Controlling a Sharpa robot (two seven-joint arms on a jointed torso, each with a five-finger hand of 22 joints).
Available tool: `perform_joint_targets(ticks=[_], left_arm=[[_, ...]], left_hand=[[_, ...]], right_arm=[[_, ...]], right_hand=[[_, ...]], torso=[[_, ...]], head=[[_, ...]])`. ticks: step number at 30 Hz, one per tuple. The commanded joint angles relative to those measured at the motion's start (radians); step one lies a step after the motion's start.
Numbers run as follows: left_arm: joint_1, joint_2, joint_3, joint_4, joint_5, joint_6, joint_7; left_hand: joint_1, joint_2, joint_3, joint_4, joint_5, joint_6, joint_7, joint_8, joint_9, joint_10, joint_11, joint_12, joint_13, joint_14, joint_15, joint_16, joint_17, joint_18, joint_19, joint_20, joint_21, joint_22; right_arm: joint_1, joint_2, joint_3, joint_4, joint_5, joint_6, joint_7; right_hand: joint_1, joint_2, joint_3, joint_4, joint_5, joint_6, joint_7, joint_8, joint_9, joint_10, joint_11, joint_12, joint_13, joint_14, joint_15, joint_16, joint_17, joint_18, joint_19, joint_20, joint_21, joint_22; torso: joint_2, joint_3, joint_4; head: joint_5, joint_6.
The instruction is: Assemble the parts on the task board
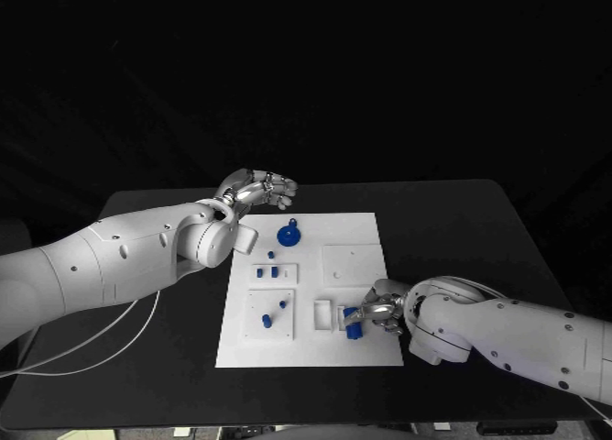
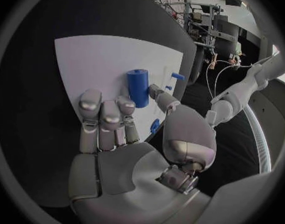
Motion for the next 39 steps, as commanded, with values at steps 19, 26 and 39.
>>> perform_joint_targets(ticks=[19, 26, 39], left_arm=[[0.001, 0.003, 0.001, 0.000, 0.005, 0.014, 0.004], [0.001, 0.005, 0.001, 0.000, 0.005, 0.014, 0.003], [0.002, 0.007, 0.001, 0.004, 0.005, 0.015, 0.002]], left_hand=[[-0.010, 0.000, -0.005, -0.001, -0.004, -0.010, 0.001, 0.004, -0.001, -0.006, -0.001, 0.001, -0.001, -0.001, 0.004, -0.004, 0.004, 0.020, 0.001, 0.004, -0.005, 0.002], [-0.009, -0.001, -0.005, -0.002, -0.004, -0.010, 0.001, 0.004, -0.001, -0.006, -0.001, 0.001, -0.001, -0.001, 0.004, -0.005, 0.004, 0.020, 0.001, 0.004, -0.006, 0.002], [-0.009, -0.001, -0.005, -0.002, -0.004, -0.011, 0.001, 0.005, -0.001, -0.006, -0.001, 0.001, -0.001, -0.001, 0.004, -0.006, 0.006, 0.020, 0.001, 0.004, -0.006, 0.003]], right_arm=[[0.058, -0.036, -0.005, 0.066, 0.025, -0.004, -0.013], [0.074, -0.015, -0.005, 0.062, 0.032, -0.008, -0.014], [0.077, 0.076, -0.006, -0.011, 0.096, 0.039, -0.023]], right_hand=[[-0.018, -0.008, 0.006, -0.002, 0.017, 0.025, 0.000, -0.001, 0.006, 0.012, -0.005, -0.008, 0.004, 0.009, -0.006, -0.007, 0.008, 0.069, 0.006, 0.001, 0.009, 0.010], [-0.017, -0.010, 0.009, -0.003, 0.017, 0.029, -0.001, 0.000, 0.007, 0.013, -0.006, -0.008, 0.004, 0.009, -0.007, -0.007, 0.010, 0.069, 0.007, 0.000, 0.010, 0.010], [-0.021, -0.007, 0.010, 0.000, 0.016, 0.032, -0.002, 0.000, 0.008, 0.012, -0.007, -0.010, 0.005, 0.009, -0.008, -0.008, 0.011, 0.069, 0.006, 0.000, 0.011, 0.010]], torso=[[0.000, 0.0009, -0.0014], [0.001, -0.0010, 0.0013], [0.002, -0.0022, 0.0015]], head=[[0.011, 0.012], [0.013, 0.015], [0.022, 0.011]])
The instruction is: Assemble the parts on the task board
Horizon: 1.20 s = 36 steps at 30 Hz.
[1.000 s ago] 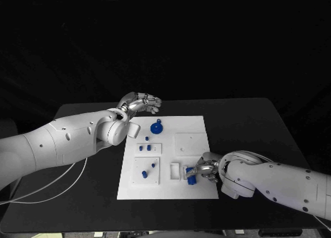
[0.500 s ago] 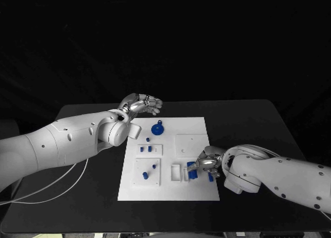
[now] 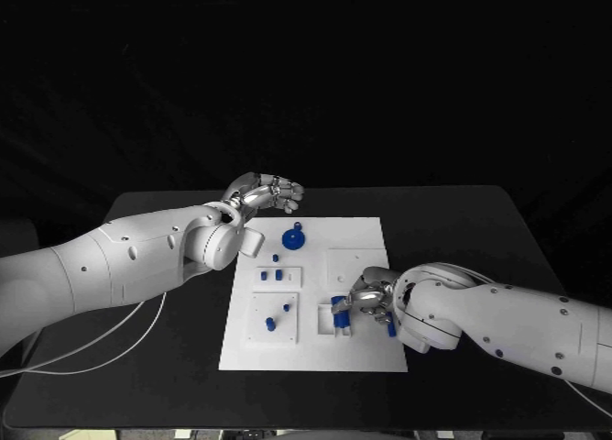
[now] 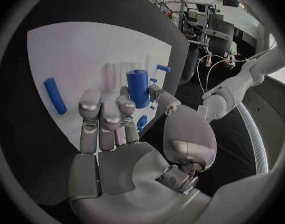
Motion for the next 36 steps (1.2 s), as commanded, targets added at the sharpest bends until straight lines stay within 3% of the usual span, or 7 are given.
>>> perform_joint_targets(ticks=[1, 6, 18, 32, 36], left_arm=[[0.001, 0.003, 0.001, 0.003, 0.005, 0.013, 0.004], [0.002, 0.003, 0.001, 0.006, 0.005, 0.014, 0.004], [0.003, 0.002, 0.001, 0.009, 0.005, 0.014, 0.003], [0.005, 0.001, 0.001, 0.010, 0.005, 0.014, 0.003], [0.005, 0.001, 0.001, 0.010, 0.005, 0.014, 0.003]], left_hand=[[-0.009, -0.001, -0.005, -0.002, -0.004, -0.007, -0.002, 0.005, -0.001, -0.006, -0.001, 0.002, -0.001, -0.001, 0.004, -0.006, 0.002, 0.011, 0.001, 0.004, -0.006, 0.002], [-0.009, -0.002, -0.005, -0.002, -0.004, -0.007, -0.002, 0.005, -0.001, -0.006, -0.001, 0.002, -0.001, -0.001, 0.004, -0.006, 0.002, 0.011, 0.001, 0.004, -0.007, 0.002], [-0.010, -0.002, -0.005, -0.002, -0.004, -0.007, -0.002, 0.005, -0.001, -0.006, -0.001, 0.001, -0.001, -0.001, 0.004, -0.007, 0.003, 0.011, 0.001, 0.004, -0.007, 0.002], [-0.010, -0.002, -0.005, -0.002, -0.004, -0.008, -0.002, 0.005, -0.001, -0.006, -0.001, 0.001, -0.002, -0.001, 0.004, -0.007, 0.004, 0.011, 0.001, 0.004, -0.008, 0.003], [-0.010, -0.002, -0.005, -0.002, -0.004, -0.008, -0.002, 0.005, -0.001, -0.007, -0.001, 0.001, -0.002, -0.001, 0.005, -0.008, 0.004, 0.011, 0.001, 0.004, -0.008, 0.003]], right_arm=[[0.000, 0.020, -0.001, -0.023, 0.046, 0.040, -0.006], [-0.002, 0.043, -0.012, -0.040, 0.060, 0.047, -0.005], [-0.002, 0.056, -0.025, -0.060, 0.062, 0.062, -0.008], [-0.007, 0.072, -0.031, -0.081, 0.057, 0.051, 0.000], [-0.008, 0.076, -0.031, -0.079, 0.057, 0.052, 0.003]], right_hand=[[-0.011, 0.003, 0.002, 0.006, 0.001, 0.013, 0.006, 0.000, 0.002, 0.005, -0.004, -0.006, 0.001, -0.001, -0.006, -0.004, 0.002, 0.069, 0.002, -0.002, 0.007, 0.009], [-0.013, 0.005, 0.002, 0.006, 0.002, 0.012, 0.006, -0.001, 0.002, 0.004, -0.004, -0.007, 0.001, -0.001, -0.006, -0.005, 0.002, 0.069, 0.001, -0.002, 0.007, 0.009], [-0.021, 0.007, -0.001, 0.007, -0.001, 0.013, 0.005, -0.003, 0.003, 0.002, -0.004, -0.008, 0.002, -0.002, -0.006, -0.007, 0.003, 0.069, -0.002, -0.002, 0.007, 0.009], [-0.024, 0.006, -0.002, 0.008, -0.006, 0.012, 0.005, -0.004, 0.004, 0.001, -0.004, -0.009, 0.002, -0.002, -0.007, -0.008, 0.004, 0.069, -0.003, -0.002, 0.007, 0.009], [-0.033, -0.009, 0.000, 0.019, -0.041, 0.009, 0.005, -0.008, 0.005, -0.001, -0.004, -0.011, 0.003, -0.003, -0.007, -0.012, 0.005, 0.069, -0.005, -0.004, 0.005, 0.008]], torso=[[0.001, 0.0006, 0.0004], [0.001, 0.0003, 0.0008], [0.001, -0.0005, -0.0014], [0.001, 0.0030, -0.0019], [0.001, 0.0035, -0.0020]], head=[[0.005, -0.002], [0.007, -0.005], [0.016, -0.012], [0.023, -0.013], [0.025, -0.014]])
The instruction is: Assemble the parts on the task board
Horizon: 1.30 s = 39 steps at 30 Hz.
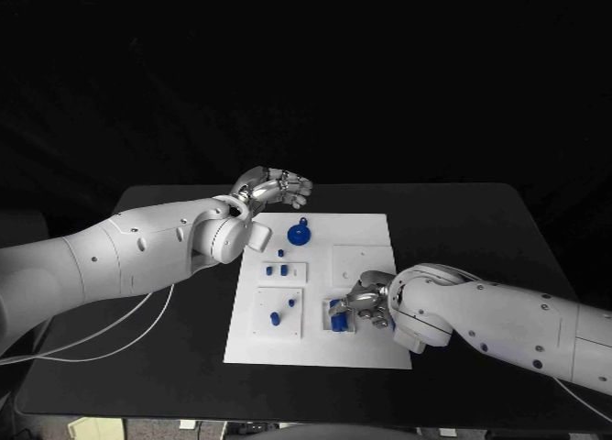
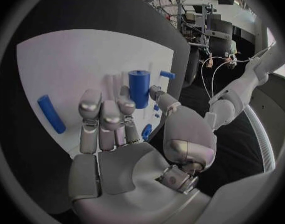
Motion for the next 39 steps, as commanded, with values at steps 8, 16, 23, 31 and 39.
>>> perform_joint_targets(ticks=[8, 16, 23, 31, 39], left_arm=[[0.002, 0.001, 0.001, 0.002, 0.004, 0.013, 0.006], [0.002, 0.001, 0.001, 0.002, 0.004, 0.013, 0.004], [0.003, 0.001, 0.001, 0.002, 0.004, 0.014, 0.004], [0.003, 0.000, 0.001, 0.002, 0.004, 0.015, 0.003], [0.003, -0.003, 0.001, 0.003, 0.004, 0.016, 0.002]], left_hand=[[-0.010, -0.002, -0.005, -0.001, -0.004, -0.008, -0.002, 0.005, -0.001, -0.007, -0.001, 0.001, -0.002, -0.002, 0.005, -0.004, 0.002, 0.017, 0.001, 0.005, -0.004, 0.001], [-0.010, -0.003, -0.005, -0.001, -0.004, -0.009, -0.002, 0.005, -0.001, -0.007, -0.001, 0.001, -0.002, -0.002, 0.005, -0.005, 0.003, 0.017, 0.001, 0.005, -0.005, 0.002], [-0.011, -0.003, -0.005, -0.001, -0.004, -0.009, -0.002, 0.005, -0.001, -0.007, -0.001, 0.001, -0.002, -0.002, 0.005, -0.005, 0.003, 0.017, 0.001, 0.005, -0.005, 0.002], [-0.011, -0.003, -0.005, 0.000, -0.004, -0.009, -0.002, 0.005, -0.001, -0.007, 0.000, 0.001, -0.002, -0.002, 0.005, -0.006, 0.004, 0.017, 0.001, 0.005, -0.005, 0.002], [-0.011, -0.003, -0.005, 0.000, -0.004, -0.010, -0.002, 0.006, -0.001, -0.008, 0.000, 0.001, -0.002, -0.002, 0.005, -0.006, 0.004, 0.018, 0.001, 0.005, -0.006, 0.002]], right_arm=[[-0.004, 0.006, -0.003, -0.003, -0.013, 0.008, 0.007], [-0.004, 0.006, -0.003, -0.005, -0.017, 0.006, 0.007], [-0.004, 0.004, -0.004, -0.006, -0.021, 0.000, 0.008], [-0.004, -0.005, -0.004, 0.004, -0.036, -0.003, 0.016], [-0.004, -0.053, -0.003, 0.069, -0.071, 0.002, 0.064]], right_hand=[[-0.004, -0.036, 0.016, 0.026, -0.035, 0.005, 0.007, -0.012, 0.003, -0.003, -0.003, -0.006, 0.004, 0.002, -0.006, -0.009, 0.004, 0.069, -0.002, -0.012, 0.005, 0.005], [-0.003, -0.060, 0.027, 0.048, -0.057, 0.001, 0.009, -0.017, 0.006, -0.005, -0.002, -0.007, 0.006, 0.003, -0.005, -0.013, 0.007, 0.069, -0.001, -0.015, 0.004, 0.003], [-0.001, -0.085, 0.031, 0.064, -0.082, -0.009, 0.011, -0.024, 0.008, -0.008, 0.000, -0.008, 0.008, 0.003, -0.003, -0.017, 0.010, 0.069, -0.002, -0.018, 0.003, 0.001], [-0.010, -0.106, 0.007, 0.075, -0.086, -0.016, 0.012, -0.026, 0.014, -0.012, 0.001, -0.008, 0.012, 0.002, -0.002, -0.018, 0.014, 0.069, -0.002, -0.022, 0.003, 0.000], [0.024, -0.105, -0.014, 0.045, -0.086, -0.014, 0.011, -0.024, 0.022, -0.012, 0.000, -0.006, 0.014, 0.002, -0.003, -0.020, 0.018, 0.069, -0.004, -0.027, 0.004, 0.000]], torso=[[0.000, 0.0007, -0.0003], [0.000, 0.0004, -0.0004], [0.000, 0.0005, -0.0007], [0.000, 0.0007, -0.0007], [0.000, 0.0009, 0.0005]], head=[[0.004, -0.003], [0.005, -0.003], [0.005, -0.001], [0.006, -0.001], [0.007, 0.001]])
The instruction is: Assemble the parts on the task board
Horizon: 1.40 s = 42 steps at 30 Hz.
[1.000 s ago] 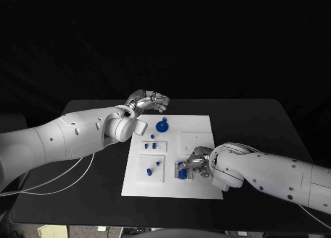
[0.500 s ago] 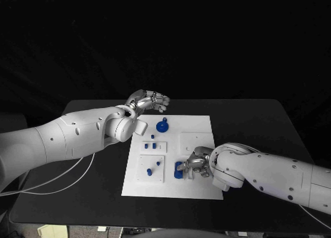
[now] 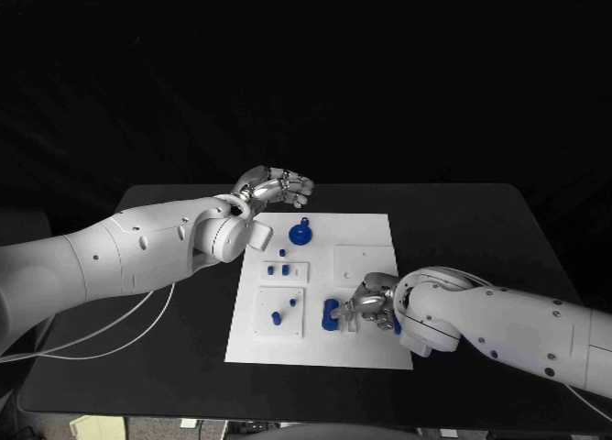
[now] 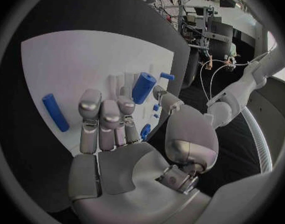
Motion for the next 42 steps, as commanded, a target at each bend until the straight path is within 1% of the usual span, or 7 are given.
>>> perform_joint_targets(ticks=[1, 7, 15, 18, 25, 28, 42], left_arm=[[0.002, -0.001, 0.001, 0.003, 0.004, 0.014, 0.005], [0.002, -0.002, 0.001, 0.004, 0.004, 0.015, 0.005], [0.002, -0.002, 0.001, 0.005, 0.004, 0.015, 0.005], [0.002, -0.002, 0.001, 0.004, 0.004, 0.015, 0.005], [0.002, 0.000, 0.001, 0.005, 0.004, 0.016, 0.004], [0.002, -0.001, 0.001, 0.004, 0.004, 0.015, 0.004], [0.002, -0.004, 0.001, 0.005, 0.004, 0.017, 0.002]], left_hand=[[-0.011, -0.003, -0.005, 0.000, -0.004, -0.007, 0.001, 0.006, -0.001, -0.008, 0.000, 0.001, -0.001, -0.002, 0.005, -0.006, 0.002, 0.019, 0.001, 0.005, -0.006, 0.001], [-0.011, -0.002, -0.005, 0.000, -0.004, -0.007, 0.001, 0.006, -0.001, -0.008, 0.000, 0.001, -0.001, -0.002, 0.005, -0.007, 0.002, 0.019, 0.002, 0.005, -0.006, 0.001], [-0.010, -0.002, -0.005, 0.000, -0.004, -0.008, 0.001, 0.006, -0.001, -0.008, 0.000, 0.001, -0.002, -0.002, 0.005, -0.007, 0.003, 0.019, 0.002, 0.005, -0.006, 0.001], [-0.010, -0.002, -0.005, 0.000, -0.004, -0.008, 0.001, 0.006, -0.001, -0.008, 0.000, 0.001, -0.002, -0.002, 0.005, -0.007, 0.003, 0.019, 0.002, 0.005, -0.007, 0.002], [-0.011, -0.002, -0.005, 0.001, -0.004, -0.008, 0.001, 0.006, -0.001, -0.008, 0.000, 0.001, -0.002, -0.002, 0.005, -0.008, 0.004, 0.019, 0.002, 0.005, -0.007, 0.002], [-0.011, -0.002, -0.005, 0.001, -0.004, -0.008, 0.001, 0.006, -0.001, -0.008, 0.000, 0.001, -0.002, -0.002, 0.005, -0.008, 0.004, 0.019, 0.002, 0.005, -0.007, 0.002], [-0.012, -0.002, -0.005, 0.002, -0.004, -0.008, 0.001, 0.006, 0.000, -0.008, 0.000, 0.002, -0.002, -0.001, 0.005, -0.008, 0.005, 0.019, 0.002, 0.005, -0.008, 0.002]], right_arm=[[-0.001, -0.023, 0.000, 0.040, -0.036, 0.009, 0.056], [-0.001, -0.052, 0.000, 0.086, -0.054, 0.006, 0.070], [-0.001, -0.032, 0.000, 0.071, -0.112, 0.023, 0.054], [-0.003, -0.021, 0.000, 0.062, -0.124, 0.014, 0.044], [-0.014, -0.006, 0.000, 0.049, -0.124, 0.010, 0.040], [-0.018, -0.003, 0.000, 0.047, -0.129, 0.008, 0.036], [-0.021, 0.002, 0.000, 0.015, -0.139, -0.004, 0.015]], right_hand=[[0.020, 0.000, -0.006, -0.016, -0.003, 0.002, -0.002, 0.004, 0.004, -0.005, 0.001, -0.003, 0.002, 0.004, -0.006, -0.007, 0.002, 0.085, 0.003, -0.007, 0.004, 0.000], [0.060, 0.007, -0.033, -0.061, -0.003, 0.018, -0.008, 0.012, 0.014, -0.001, -0.005, -0.003, 0.002, 0.005, -0.011, -0.007, 0.007, 0.085, 0.004, -0.007, 0.007, 0.001], [0.074, 0.013, -0.048, -0.078, -0.004, 0.024, -0.010, 0.015, 0.019, 0.002, -0.007, -0.004, 0.001, 0.005, -0.012, -0.008, 0.009, 0.085, 0.004, -0.005, 0.008, 0.000], [0.080, 0.028, -0.052, -0.084, -0.004, 0.029, -0.012, 0.016, 0.021, 0.004, -0.008, -0.005, 0.001, 0.006, -0.013, -0.008, 0.011, 0.085, 0.004, -0.004, 0.008, 0.000], [0.101, 0.110, -0.062, -0.117, -0.004, 0.041, -0.015, 0.016, 0.024, 0.009, -0.011, -0.008, -0.001, 0.006, -0.015, -0.009, 0.014, 0.085, 0.001, 0.002, 0.011, 0.001], [0.105, 0.134, -0.056, -0.124, -0.004, 0.046, -0.016, 0.016, 0.024, 0.011, -0.012, -0.010, -0.002, 0.007, -0.016, -0.009, 0.015, 0.085, 0.000, 0.004, 0.012, 0.001], [0.099, 0.188, -0.017, -0.131, -0.004, 0.081, -0.025, 0.019, 0.021, 0.025, -0.020, -0.015, -0.006, 0.009, -0.022, -0.008, 0.021, 0.085, 0.003, 0.014, 0.018, 0.002]], torso=[[0.000, 0.0001, 0.0007], [0.000, -0.0002, -0.0010], [0.001, 0.0004, 0.0006], [0.000, -0.0001, 0.0008], [0.001, -0.0005, 0.0010], [0.000, -0.0005, 0.0010], [0.000, -0.0004, -0.0002]], head=[[0.001, 0.002], [0.003, 0.004], [0.003, 0.005], [0.002, 0.004], [0.004, 0.003], [0.005, 0.001], [0.007, 0.004]])
